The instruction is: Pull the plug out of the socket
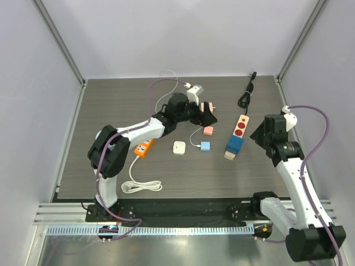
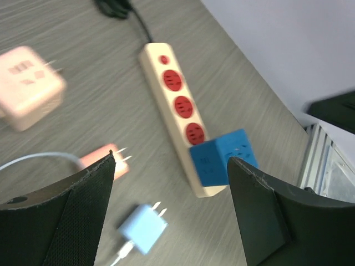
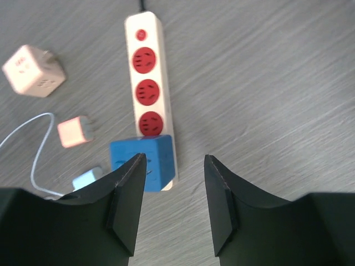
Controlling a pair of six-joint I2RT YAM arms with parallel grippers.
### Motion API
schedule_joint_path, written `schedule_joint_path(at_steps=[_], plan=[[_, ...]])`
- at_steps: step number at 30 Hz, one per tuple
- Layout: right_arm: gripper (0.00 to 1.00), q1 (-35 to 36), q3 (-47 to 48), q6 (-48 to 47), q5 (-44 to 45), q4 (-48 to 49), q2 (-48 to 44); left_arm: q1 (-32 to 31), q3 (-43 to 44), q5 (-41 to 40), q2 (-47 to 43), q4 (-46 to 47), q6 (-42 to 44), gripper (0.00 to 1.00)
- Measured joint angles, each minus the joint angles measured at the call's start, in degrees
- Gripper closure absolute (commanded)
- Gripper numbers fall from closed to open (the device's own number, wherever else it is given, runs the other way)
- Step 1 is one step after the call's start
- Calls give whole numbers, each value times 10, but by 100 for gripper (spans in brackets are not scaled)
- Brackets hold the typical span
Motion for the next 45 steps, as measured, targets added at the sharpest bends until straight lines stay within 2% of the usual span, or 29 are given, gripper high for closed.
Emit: schedule_joint_path(at_steps=[6,12,19,26,29,36,45], plan=[[49,-131,-62,0,-94,66,63,-102,62,-67,18,-35,75,17],[49,-163,-158,22,-148,218,80,-179,127,-131,61,-81,134,15],[49,-164,-325,103,-163,483,109,-188,142,-177,101,-121,154,13],[48,-164,-338,134,-160,668,228,-193,195,-210,140,-163,160,13],[48,-167,-340,136,-170,727,264,-195,237,-224,159,-198,148,10],[48,-183,-350,126,-200,781,282,-202,355,-266,205,-301,128,9],[48,-189,-363,114,-209,788,262,-236,423,-314,238,-379,108,9]])
